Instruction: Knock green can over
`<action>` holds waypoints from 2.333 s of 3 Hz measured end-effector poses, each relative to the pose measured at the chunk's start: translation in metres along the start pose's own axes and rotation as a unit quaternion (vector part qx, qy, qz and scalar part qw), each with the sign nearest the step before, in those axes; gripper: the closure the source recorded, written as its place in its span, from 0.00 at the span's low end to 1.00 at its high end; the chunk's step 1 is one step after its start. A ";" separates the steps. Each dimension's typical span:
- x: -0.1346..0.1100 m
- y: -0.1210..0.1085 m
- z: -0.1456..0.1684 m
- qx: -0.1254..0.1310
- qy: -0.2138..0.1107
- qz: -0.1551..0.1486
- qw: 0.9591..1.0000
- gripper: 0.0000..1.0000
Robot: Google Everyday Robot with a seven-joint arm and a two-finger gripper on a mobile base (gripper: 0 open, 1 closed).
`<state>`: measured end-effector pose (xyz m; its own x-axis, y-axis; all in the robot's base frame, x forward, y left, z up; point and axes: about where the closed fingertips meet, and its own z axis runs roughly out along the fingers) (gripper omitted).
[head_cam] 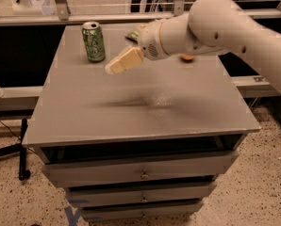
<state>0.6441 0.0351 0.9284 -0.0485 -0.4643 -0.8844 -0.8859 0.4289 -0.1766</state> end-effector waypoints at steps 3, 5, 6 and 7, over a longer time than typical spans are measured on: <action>-0.004 -0.048 0.130 0.025 -0.106 0.056 0.993 0.00; -0.016 -0.052 0.171 0.012 -0.136 0.067 0.988 0.16; -0.015 -0.053 0.170 0.013 -0.136 0.068 0.988 0.39; -0.011 -0.055 0.154 0.016 -0.126 0.066 0.990 0.62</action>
Offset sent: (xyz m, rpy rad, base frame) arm 0.1217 0.0796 -0.0523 0.2725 -0.0341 -0.0920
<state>0.7641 0.1357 0.8811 -0.0420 -0.1957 -0.9798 -0.8646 0.4986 -0.0625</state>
